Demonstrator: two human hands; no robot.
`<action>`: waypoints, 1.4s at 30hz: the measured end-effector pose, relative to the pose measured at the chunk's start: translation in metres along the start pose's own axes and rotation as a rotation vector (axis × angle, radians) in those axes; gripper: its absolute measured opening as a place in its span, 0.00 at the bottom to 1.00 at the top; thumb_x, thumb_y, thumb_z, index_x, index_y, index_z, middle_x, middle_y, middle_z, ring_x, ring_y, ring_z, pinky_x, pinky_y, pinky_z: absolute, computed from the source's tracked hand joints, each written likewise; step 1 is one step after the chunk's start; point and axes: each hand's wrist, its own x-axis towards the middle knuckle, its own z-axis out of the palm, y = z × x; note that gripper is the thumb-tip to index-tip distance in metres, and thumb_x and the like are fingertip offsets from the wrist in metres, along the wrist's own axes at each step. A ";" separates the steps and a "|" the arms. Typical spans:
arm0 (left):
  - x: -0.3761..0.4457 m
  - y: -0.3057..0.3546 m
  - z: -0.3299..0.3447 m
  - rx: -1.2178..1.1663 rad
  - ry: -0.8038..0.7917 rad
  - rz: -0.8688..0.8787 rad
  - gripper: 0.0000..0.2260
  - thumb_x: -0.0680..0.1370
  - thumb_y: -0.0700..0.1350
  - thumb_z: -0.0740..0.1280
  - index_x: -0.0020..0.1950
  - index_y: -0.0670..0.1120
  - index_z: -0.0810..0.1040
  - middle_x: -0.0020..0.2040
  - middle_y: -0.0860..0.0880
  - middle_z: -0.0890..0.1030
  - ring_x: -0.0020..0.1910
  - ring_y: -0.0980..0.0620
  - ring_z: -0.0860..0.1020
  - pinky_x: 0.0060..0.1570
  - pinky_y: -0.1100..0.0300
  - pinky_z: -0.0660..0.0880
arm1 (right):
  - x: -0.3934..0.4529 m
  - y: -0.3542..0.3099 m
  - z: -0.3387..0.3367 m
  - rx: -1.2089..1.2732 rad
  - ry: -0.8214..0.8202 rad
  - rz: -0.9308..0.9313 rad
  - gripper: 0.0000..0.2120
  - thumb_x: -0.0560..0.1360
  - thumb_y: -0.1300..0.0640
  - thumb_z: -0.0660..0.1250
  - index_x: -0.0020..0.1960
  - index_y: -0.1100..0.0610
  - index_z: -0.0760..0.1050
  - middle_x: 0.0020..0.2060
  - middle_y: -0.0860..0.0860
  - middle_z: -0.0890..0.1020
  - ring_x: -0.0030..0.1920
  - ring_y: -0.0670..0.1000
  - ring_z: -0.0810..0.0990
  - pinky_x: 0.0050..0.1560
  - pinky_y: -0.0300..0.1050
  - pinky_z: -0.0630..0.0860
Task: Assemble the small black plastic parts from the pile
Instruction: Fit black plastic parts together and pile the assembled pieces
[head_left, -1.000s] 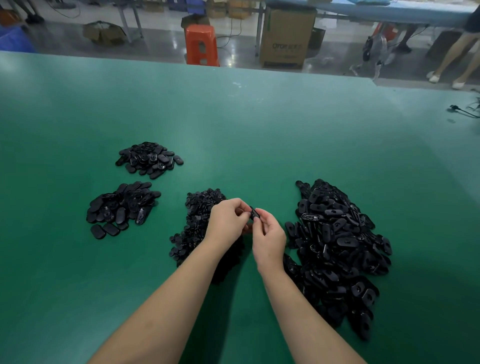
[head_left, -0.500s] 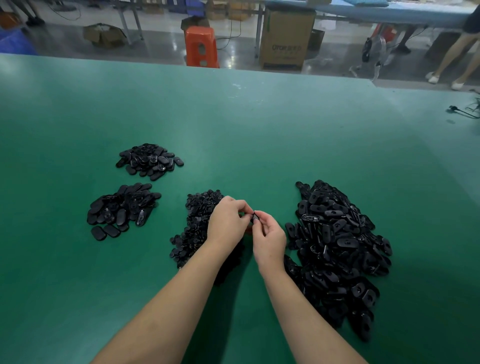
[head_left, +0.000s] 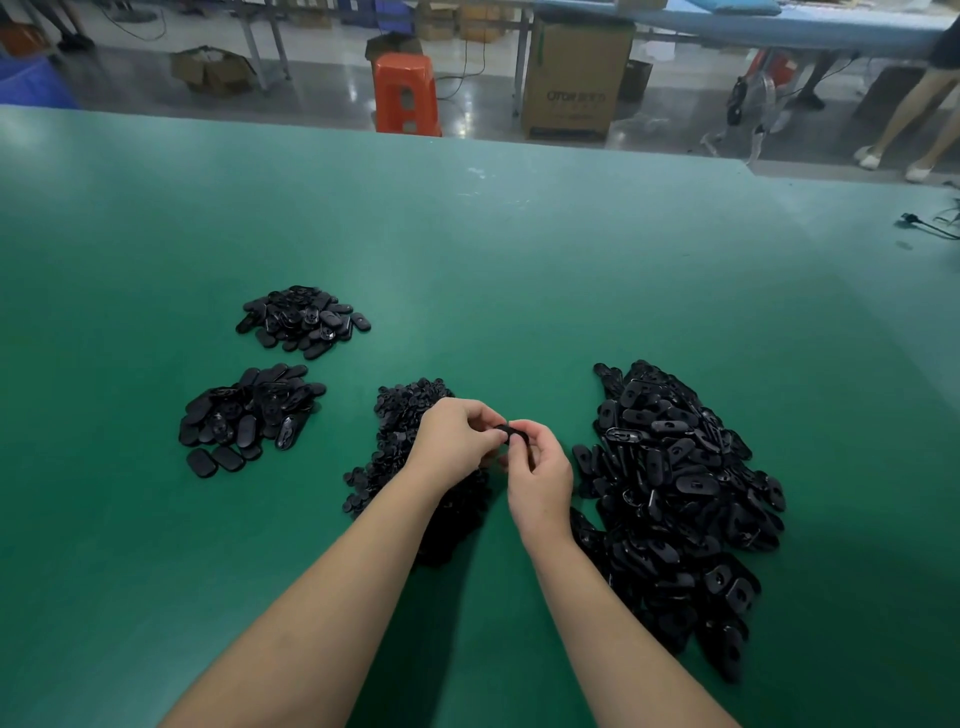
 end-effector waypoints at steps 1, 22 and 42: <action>0.000 0.000 0.001 0.001 -0.001 -0.006 0.04 0.74 0.39 0.73 0.46 0.46 0.86 0.37 0.49 0.86 0.34 0.51 0.83 0.45 0.54 0.83 | 0.000 0.000 0.000 -0.008 0.000 -0.002 0.09 0.80 0.63 0.64 0.51 0.50 0.78 0.49 0.53 0.84 0.52 0.56 0.83 0.57 0.60 0.79; -0.001 0.005 0.007 0.169 0.009 0.002 0.03 0.74 0.45 0.73 0.45 0.49 0.86 0.36 0.55 0.83 0.34 0.61 0.79 0.34 0.71 0.71 | 0.002 0.002 -0.002 -0.010 -0.015 0.009 0.11 0.81 0.63 0.64 0.50 0.48 0.79 0.49 0.52 0.85 0.54 0.54 0.83 0.59 0.59 0.79; -0.006 0.003 0.001 0.211 -0.006 0.094 0.06 0.78 0.43 0.69 0.50 0.48 0.86 0.41 0.52 0.84 0.33 0.57 0.79 0.44 0.59 0.79 | -0.002 -0.002 -0.003 -0.064 -0.036 -0.033 0.06 0.81 0.63 0.64 0.52 0.53 0.77 0.49 0.53 0.84 0.51 0.54 0.83 0.57 0.57 0.79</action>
